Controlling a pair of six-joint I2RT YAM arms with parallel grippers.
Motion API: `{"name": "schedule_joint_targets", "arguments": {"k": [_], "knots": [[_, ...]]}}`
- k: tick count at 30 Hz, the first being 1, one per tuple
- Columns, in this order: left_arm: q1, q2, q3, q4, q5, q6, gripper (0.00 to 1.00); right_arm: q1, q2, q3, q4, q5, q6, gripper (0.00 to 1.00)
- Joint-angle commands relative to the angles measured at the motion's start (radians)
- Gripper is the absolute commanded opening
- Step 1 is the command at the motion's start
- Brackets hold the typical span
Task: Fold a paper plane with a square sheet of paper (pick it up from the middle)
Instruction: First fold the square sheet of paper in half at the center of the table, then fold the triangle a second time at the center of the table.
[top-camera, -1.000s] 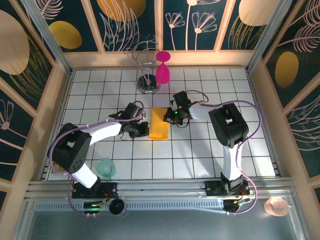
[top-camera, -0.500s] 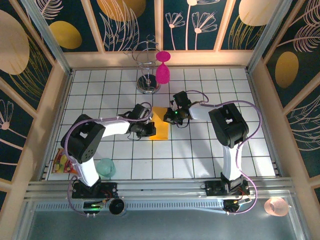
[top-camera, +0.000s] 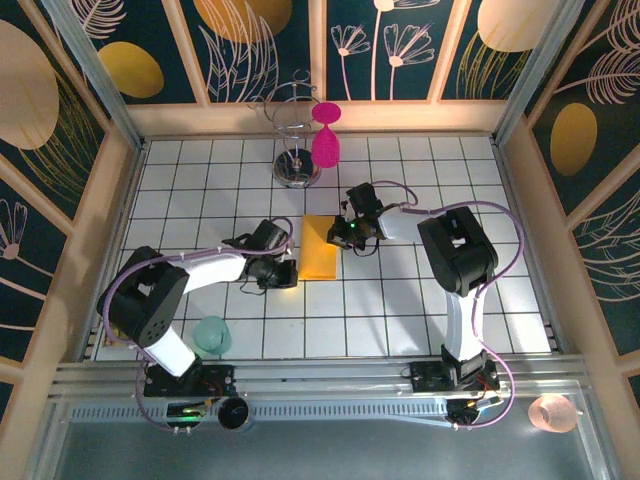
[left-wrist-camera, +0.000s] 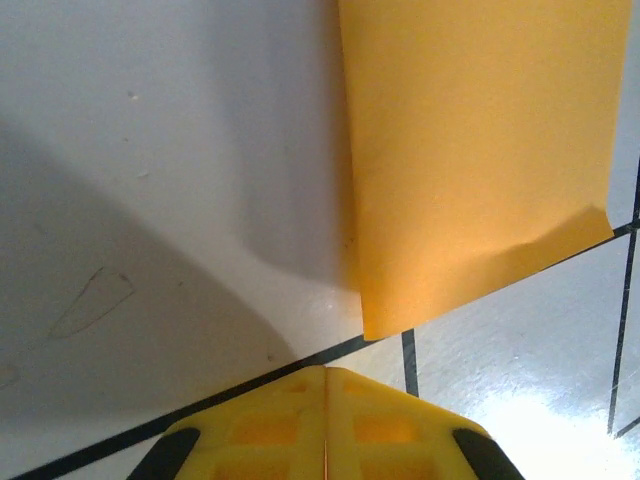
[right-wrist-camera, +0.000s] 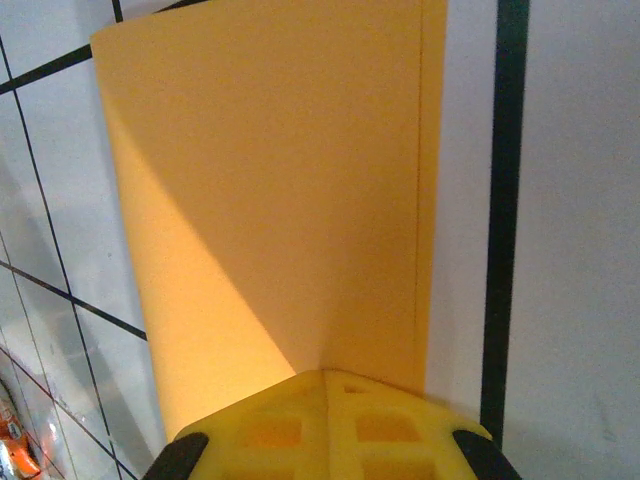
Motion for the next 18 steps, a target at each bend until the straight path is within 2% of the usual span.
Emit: {"name": "schedule_joint_targets", "arguments": {"k": [1, 4, 8, 10, 12, 16, 18], "knots": [[0.0, -0.056, 0.071, -0.016, -0.058, -0.027, 0.11, -0.038, 0.1, -0.059, -0.212, 0.293, -0.02, 0.0], [0.007, -0.067, 0.106, 0.066, -0.085, -0.053, 0.18, -0.037, 0.02, 0.028, -0.171, 0.162, -0.034, 0.03], [0.044, -0.052, 0.101, 0.19, -0.064, -0.114, 0.26, -0.04, -0.072, 0.143, -0.095, 0.006, -0.025, 0.19], [0.063, -0.048, 0.086, 0.254, -0.031, -0.151, 0.32, -0.044, -0.128, 0.156, -0.058, -0.013, -0.007, 0.29], [0.079, -0.039, 0.076, 0.314, 0.008, -0.171, 0.36, -0.05, -0.185, 0.123, -0.028, 0.001, 0.014, 0.33], [0.083, 0.025, 0.099, 0.431, 0.131, -0.207, 0.46, -0.074, -0.306, -0.04, 0.06, 0.038, 0.075, 0.45], [0.083, 0.069, 0.123, 0.455, 0.17, -0.213, 0.47, -0.081, -0.358, -0.117, 0.09, 0.058, 0.096, 0.51]]}}
